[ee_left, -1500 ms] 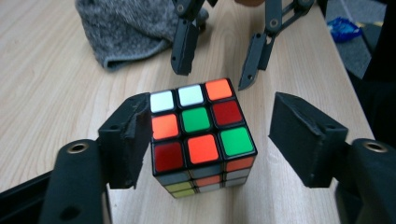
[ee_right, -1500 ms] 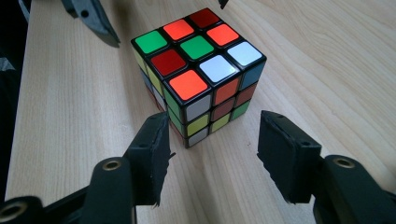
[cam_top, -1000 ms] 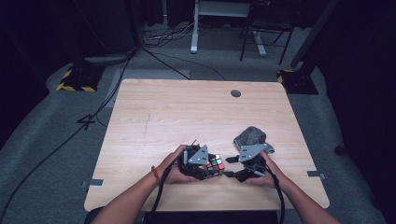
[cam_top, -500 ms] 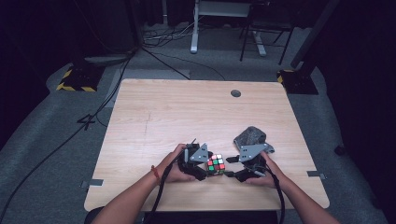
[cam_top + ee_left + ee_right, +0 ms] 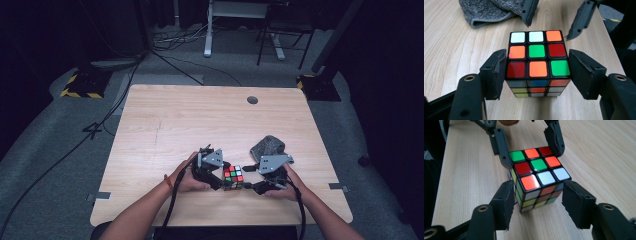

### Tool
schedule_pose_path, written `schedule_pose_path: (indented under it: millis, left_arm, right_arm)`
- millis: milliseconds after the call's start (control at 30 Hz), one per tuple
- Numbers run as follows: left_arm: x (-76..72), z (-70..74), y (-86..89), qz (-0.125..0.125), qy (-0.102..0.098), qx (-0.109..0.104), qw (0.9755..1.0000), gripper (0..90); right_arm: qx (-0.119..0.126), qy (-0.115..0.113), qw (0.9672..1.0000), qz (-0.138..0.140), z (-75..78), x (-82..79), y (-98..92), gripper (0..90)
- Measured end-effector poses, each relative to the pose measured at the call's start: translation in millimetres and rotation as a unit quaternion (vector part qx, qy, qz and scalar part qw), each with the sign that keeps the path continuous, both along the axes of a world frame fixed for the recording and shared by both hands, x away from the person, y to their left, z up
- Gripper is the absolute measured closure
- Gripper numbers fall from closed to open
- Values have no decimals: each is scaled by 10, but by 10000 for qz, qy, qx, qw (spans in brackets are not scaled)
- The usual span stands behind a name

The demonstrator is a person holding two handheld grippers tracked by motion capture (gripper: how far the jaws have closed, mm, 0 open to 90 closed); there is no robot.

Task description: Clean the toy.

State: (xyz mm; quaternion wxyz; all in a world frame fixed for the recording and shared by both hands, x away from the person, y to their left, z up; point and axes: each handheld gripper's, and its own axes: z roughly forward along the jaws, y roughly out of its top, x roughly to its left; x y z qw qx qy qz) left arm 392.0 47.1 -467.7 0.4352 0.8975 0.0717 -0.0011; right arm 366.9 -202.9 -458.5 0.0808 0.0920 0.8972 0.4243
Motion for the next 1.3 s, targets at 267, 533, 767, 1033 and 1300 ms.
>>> schedule_pose_path:
  millis: [267, 533, 767, 1033, 1300]
  left_arm:
    - [69, -8, 20, -43, 336, -108, 9994, 341]
    - [115, -16, 51, -24, 427, -130, 9990, 340]
    - [110, -66, 21, -28, 335, 91, 9994, 317]
    - [27, -38, 39, 122, -235, 221, 9994, 289]
    - [-23, -22, 6, 34, -384, 376, 9985, 339]
  right_arm:
    - [101, -129, 9998, 123, 23, 34, 48, 460]
    - [51, -201, 9997, 99, 17, 19, 48, 580]
    - [-50, -207, 9995, 246, 34, 43, 84, 641]
    - [-99, -76, 9999, 34, -55, 42, 49, 580]
    - [-412, 224, 9989, 40, -210, 52, 24, 646]
